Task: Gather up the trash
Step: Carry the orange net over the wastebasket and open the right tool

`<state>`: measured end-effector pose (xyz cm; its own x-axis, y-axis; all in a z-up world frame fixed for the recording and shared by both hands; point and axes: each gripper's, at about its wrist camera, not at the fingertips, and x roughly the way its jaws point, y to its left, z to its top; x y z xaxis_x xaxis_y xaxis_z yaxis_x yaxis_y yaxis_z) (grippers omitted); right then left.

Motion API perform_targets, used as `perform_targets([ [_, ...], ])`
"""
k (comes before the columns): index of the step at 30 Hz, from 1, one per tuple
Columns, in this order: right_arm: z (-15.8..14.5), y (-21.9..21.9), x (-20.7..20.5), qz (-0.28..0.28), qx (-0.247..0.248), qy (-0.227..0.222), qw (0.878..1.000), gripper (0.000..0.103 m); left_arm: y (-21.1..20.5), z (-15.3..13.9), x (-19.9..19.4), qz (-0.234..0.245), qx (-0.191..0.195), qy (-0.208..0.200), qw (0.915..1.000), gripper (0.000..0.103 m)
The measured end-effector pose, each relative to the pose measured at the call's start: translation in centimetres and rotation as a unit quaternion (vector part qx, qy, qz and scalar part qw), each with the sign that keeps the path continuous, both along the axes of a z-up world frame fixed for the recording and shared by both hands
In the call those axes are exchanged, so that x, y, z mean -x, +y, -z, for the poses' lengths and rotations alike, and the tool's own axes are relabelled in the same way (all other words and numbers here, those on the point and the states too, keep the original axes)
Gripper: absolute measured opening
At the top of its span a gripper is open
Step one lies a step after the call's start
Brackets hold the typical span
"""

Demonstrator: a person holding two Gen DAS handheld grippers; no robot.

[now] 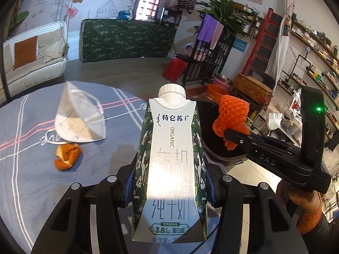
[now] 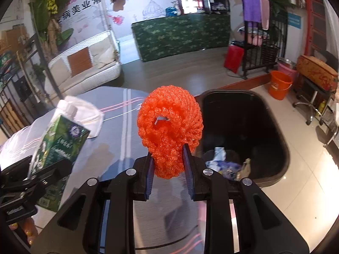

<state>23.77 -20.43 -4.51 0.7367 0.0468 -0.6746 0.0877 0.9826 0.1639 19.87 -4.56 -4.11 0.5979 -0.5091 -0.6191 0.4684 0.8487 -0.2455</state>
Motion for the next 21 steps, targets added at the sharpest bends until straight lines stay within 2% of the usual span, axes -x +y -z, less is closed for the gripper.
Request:
perform_targets([
  [8,2.1,-5.7,-2.7,0.056,-0.005,0.023,0.998,0.026,-4.0,0.2,-1.0,0.033,-0.006,-0.002,0.9994,0.051],
  [18,7.5,-10.9,-5.4,0.101,-0.019,0.077,0.992,0.027,-8.1,0.1,-2.0,0.059,-0.022,-0.011,0.9979,0.051],
  [20,8.3,-11.5,-5.5,0.103,-0.02,0.084,0.991,0.033,-8.5,0.3,-2.0,0.063,-0.028,-0.012,0.9976,0.051],
  [21,8.6,-11.7,-5.6,0.104,-0.019,0.089,0.99,0.043,-8.7,0.5,-2.1,0.063,-0.029,-0.012,0.9975,0.051],
])
